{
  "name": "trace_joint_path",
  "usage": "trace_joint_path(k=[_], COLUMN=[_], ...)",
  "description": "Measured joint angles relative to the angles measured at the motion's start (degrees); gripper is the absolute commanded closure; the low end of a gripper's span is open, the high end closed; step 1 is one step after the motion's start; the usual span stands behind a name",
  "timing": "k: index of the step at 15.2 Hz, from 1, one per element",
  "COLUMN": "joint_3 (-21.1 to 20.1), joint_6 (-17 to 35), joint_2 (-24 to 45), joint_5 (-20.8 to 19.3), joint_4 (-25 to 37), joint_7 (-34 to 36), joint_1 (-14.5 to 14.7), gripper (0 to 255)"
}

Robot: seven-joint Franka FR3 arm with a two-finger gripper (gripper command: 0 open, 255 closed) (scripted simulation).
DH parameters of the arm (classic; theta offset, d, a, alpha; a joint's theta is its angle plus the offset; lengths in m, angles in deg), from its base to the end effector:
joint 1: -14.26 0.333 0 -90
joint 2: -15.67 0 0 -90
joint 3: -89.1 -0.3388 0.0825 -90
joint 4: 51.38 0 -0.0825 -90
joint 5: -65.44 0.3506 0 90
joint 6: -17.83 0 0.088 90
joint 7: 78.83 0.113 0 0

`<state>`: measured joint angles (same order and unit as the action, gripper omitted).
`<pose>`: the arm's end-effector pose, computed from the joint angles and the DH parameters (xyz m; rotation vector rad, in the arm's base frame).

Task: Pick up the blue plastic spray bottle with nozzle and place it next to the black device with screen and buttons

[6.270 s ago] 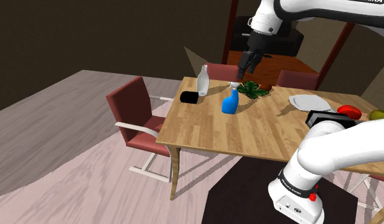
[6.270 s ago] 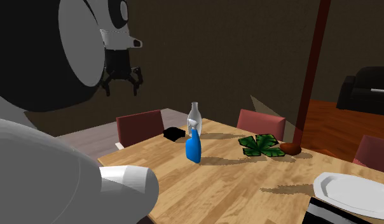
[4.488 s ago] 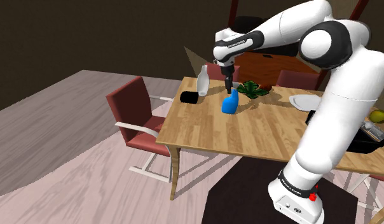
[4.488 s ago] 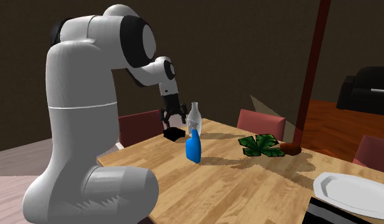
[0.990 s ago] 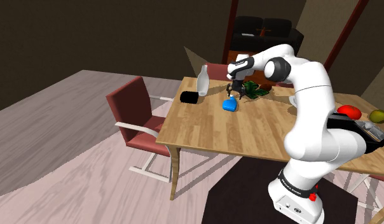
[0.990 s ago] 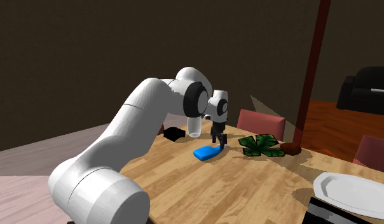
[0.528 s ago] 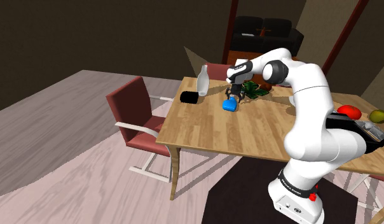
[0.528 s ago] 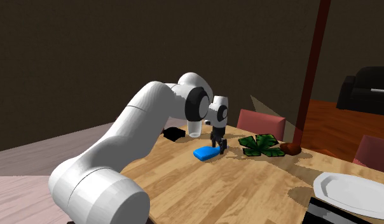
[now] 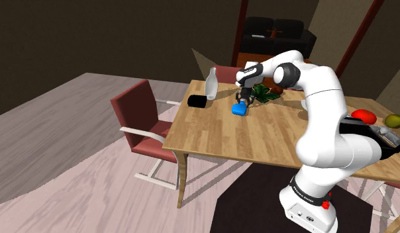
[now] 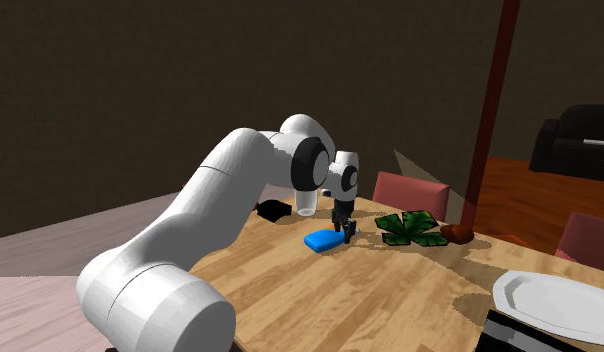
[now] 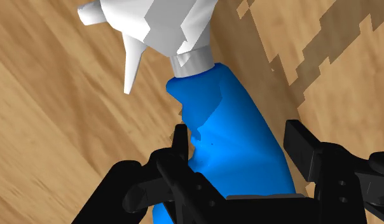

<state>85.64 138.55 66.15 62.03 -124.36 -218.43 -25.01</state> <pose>0.5867 -0.4419 0.2441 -1.8972 -2.4461 0.0081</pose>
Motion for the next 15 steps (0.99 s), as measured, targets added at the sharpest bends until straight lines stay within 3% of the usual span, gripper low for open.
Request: trace_joint_path(k=[8, 15], joint_3=[0.0, -0.1], joint_6=[0.0, -3.0], joint_2=[0.0, -2.4], joint_5=[0.0, 0.1], joint_4=[0.0, 0.6], joint_7=[0.0, -0.1], joint_1=[0.0, -0.1], gripper=[255, 255])
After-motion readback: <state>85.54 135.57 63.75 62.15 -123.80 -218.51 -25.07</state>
